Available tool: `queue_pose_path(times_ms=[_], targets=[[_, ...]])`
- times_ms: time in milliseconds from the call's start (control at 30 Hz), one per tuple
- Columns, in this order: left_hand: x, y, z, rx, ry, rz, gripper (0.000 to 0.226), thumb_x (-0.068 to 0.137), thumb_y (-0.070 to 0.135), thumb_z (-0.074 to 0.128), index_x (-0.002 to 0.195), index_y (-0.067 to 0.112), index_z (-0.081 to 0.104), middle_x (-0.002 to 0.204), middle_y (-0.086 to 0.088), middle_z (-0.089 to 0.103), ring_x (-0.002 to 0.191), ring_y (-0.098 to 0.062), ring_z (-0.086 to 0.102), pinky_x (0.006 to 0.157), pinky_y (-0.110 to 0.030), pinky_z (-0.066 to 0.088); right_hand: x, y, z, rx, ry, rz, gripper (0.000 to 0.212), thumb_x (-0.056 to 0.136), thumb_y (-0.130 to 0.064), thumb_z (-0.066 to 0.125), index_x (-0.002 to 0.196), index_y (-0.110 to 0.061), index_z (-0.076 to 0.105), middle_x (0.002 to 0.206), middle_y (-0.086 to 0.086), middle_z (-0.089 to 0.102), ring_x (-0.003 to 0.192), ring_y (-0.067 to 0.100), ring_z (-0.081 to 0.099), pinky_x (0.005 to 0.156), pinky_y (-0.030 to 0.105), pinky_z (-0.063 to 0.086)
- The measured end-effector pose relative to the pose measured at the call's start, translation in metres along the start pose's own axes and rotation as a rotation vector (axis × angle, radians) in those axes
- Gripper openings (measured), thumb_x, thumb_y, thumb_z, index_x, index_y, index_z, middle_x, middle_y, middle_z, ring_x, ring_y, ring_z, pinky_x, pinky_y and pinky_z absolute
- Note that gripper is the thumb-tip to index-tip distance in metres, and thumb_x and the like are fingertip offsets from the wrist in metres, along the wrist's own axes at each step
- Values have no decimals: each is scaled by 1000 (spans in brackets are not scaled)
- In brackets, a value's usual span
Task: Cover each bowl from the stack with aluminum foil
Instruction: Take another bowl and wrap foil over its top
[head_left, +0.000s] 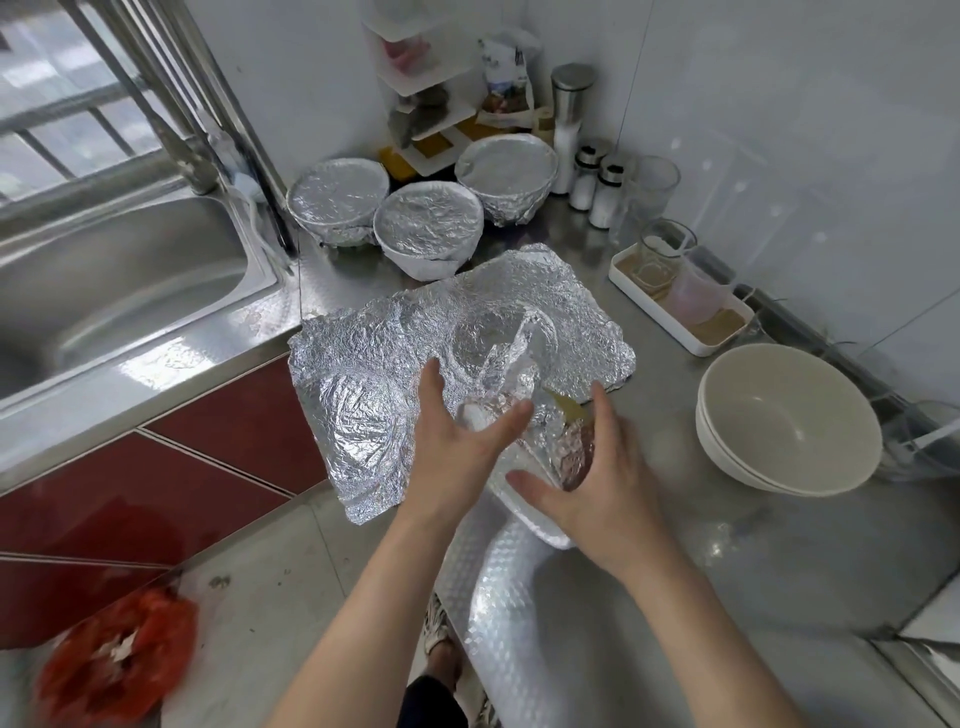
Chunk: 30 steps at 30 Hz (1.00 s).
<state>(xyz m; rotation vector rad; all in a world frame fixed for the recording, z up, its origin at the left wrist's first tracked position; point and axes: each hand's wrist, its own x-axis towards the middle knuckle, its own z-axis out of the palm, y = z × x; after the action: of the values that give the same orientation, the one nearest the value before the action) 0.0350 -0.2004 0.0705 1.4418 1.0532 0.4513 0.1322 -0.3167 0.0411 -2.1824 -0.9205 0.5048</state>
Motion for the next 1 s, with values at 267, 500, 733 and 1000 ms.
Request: queue_pose_path(times_ms=[267, 500, 733, 1000], targets=[[-1, -5, 1, -128, -22, -61, 103, 76, 34, 80, 154, 34, 13, 160, 5, 21, 144, -14, 23, 106, -34, 28, -5, 2, 10, 40, 74, -112, 115, 63, -76, 61, 152, -32, 3, 136, 3, 43, 122, 13, 37, 100, 38, 41], [9, 10, -7, -70, 43, -27, 72, 82, 55, 64, 143, 26, 41, 137, 6, 51, 121, -11, 51, 88, -20, 38, -2, 4, 1, 309, -1, -77, 104, 60, -63, 77, 144, -51, 18, 138, -9, 41, 124, -1, 40, 100, 8, 30], [16, -28, -36, 37, -21, 24, 11, 95, 31, 57, 105, 31, 63, 94, 17, 68, 76, 13, 62, 65, -4, 46, 9, 38, 11, 989, -131, 227, 102, 59, -62, 81, 145, -39, 32, 149, -5, 42, 135, 17, 42, 113, 50, 32], [14, -86, -11, 128, 109, -10, 26, 103, 29, 45, 92, 14, 62, 56, 10, 45, 55, -16, 41, 57, -35, 34, -7, 42, 32, 817, -202, 433, 90, 71, -66, 66, 144, -20, 41, 141, -7, 48, 129, 11, 46, 112, 31, 29]])
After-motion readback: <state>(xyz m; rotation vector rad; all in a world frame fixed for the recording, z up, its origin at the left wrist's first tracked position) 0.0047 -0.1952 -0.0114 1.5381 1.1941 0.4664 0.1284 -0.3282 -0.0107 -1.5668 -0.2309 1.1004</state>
